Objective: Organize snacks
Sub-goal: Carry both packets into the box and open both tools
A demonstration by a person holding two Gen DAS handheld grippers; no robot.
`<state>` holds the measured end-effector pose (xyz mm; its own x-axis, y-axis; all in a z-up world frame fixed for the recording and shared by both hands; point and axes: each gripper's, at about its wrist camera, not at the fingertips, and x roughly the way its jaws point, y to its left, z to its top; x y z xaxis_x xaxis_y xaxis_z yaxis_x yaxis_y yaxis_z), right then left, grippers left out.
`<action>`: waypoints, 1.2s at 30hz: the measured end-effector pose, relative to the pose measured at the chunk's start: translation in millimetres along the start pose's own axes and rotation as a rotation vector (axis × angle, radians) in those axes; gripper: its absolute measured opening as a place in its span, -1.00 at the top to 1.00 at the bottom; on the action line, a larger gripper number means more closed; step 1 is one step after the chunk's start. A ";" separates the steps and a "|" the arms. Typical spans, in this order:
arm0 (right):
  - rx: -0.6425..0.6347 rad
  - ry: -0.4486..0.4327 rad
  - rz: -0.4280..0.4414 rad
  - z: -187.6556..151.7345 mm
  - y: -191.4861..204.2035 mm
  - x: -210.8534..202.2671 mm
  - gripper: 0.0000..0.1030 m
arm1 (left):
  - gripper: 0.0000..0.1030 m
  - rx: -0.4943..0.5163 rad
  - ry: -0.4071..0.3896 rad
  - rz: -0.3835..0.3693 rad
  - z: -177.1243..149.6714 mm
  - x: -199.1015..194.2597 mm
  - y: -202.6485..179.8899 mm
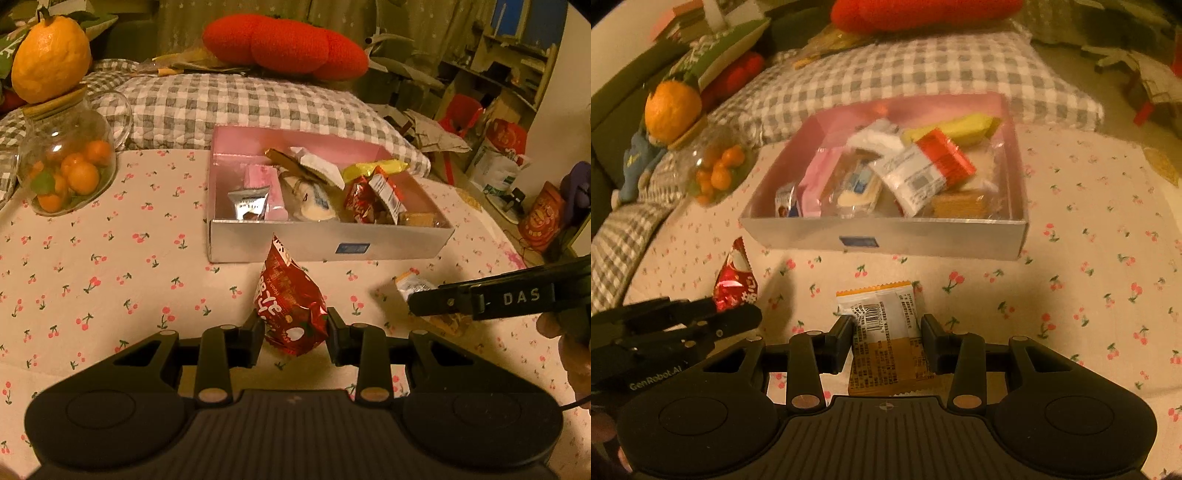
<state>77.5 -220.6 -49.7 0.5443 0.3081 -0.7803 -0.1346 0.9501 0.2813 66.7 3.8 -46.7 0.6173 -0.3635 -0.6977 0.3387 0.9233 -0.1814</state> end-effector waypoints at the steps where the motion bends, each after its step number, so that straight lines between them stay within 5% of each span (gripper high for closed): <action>1: 0.009 -0.007 0.007 1.8 -0.7 -3.1 0.23 | 0.39 -0.002 -0.006 0.000 1.2 -1.3 -0.3; 20: 0.175 -0.194 0.079 49.5 -33.8 -26.7 0.23 | 0.39 0.082 -0.091 0.047 42.1 1.1 -20.5; 28: 0.238 -0.237 0.165 70.6 -26.8 -7.0 0.23 | 0.39 0.057 -0.064 0.114 67.0 32.2 -17.0; 36: 0.193 -0.234 0.130 78.2 -21.8 20.0 0.23 | 0.39 0.066 -0.033 0.177 77.7 52.8 -13.0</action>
<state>156.0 -238.9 -27.7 0.7112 0.3854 -0.5880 -0.0677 0.8700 0.4884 150.1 -37.1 -27.4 0.6937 -0.2012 -0.6915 0.2679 0.9634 -0.0116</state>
